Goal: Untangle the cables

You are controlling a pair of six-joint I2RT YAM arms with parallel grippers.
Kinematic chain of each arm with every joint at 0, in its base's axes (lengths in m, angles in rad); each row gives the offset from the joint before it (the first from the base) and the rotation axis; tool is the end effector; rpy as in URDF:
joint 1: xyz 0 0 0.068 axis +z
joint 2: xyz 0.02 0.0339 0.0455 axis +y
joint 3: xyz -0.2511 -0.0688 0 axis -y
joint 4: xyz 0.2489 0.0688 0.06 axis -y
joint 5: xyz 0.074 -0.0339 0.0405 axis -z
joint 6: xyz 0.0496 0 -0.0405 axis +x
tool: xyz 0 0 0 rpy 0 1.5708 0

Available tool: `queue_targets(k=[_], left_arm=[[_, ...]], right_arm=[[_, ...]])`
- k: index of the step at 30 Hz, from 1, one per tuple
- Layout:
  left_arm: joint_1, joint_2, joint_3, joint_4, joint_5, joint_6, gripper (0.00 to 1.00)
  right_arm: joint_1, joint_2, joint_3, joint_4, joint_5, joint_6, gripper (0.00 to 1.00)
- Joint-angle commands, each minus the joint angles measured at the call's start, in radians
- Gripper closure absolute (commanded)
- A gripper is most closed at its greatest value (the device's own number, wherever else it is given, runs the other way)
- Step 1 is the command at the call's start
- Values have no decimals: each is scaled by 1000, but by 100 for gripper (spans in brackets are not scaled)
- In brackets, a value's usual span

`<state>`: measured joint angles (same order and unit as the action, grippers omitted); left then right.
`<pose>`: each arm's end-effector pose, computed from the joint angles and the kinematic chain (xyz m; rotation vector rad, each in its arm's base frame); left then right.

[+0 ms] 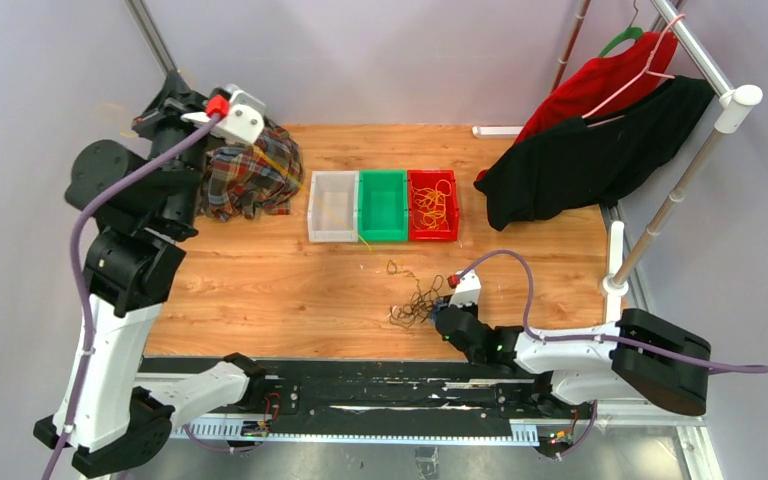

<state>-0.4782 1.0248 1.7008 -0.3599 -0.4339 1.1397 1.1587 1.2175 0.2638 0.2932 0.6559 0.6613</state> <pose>0.1511 -0.0548 0.5676 0.6543 1.1593 0.8360 0.1141 0.1854 0.1113 -0.1755 2.0922 0.3678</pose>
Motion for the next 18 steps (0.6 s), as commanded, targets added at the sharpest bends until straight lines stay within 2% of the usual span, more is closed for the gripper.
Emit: queue_targets(k=[1, 4, 7, 8, 10, 13, 14, 15, 18], left_arm=[[7, -26, 77, -29, 125, -149, 100], [7, -45, 33, -98, 199, -242, 99], [7, -54, -12, -39, 173, -271, 100], [7, -59, -19, -21, 176, -283, 100], [7, -62, -11, -25, 209, -311, 100], [6, -39, 48, -111, 290, -379, 100], [7, -29, 68, -144, 321, -406, 100], [7, -16, 90, -181, 360, -433, 100], [7, -3, 106, -260, 459, -515, 100]], right_arm=[[-30, -34, -36, -52, 8, 22, 99], [-35, -29, 5, -66, 6, -11, 99], [-36, -18, 35, -70, -14, -55, 97], [-36, -23, 45, -76, -23, -70, 90], [-36, -51, 64, -77, -51, -110, 71], [-35, -118, 114, -105, -76, -195, 49], [-36, -144, 135, -111, -87, -231, 36], [-35, -178, 163, -107, -105, -287, 32], [-36, -214, 236, -59, -212, -425, 28]])
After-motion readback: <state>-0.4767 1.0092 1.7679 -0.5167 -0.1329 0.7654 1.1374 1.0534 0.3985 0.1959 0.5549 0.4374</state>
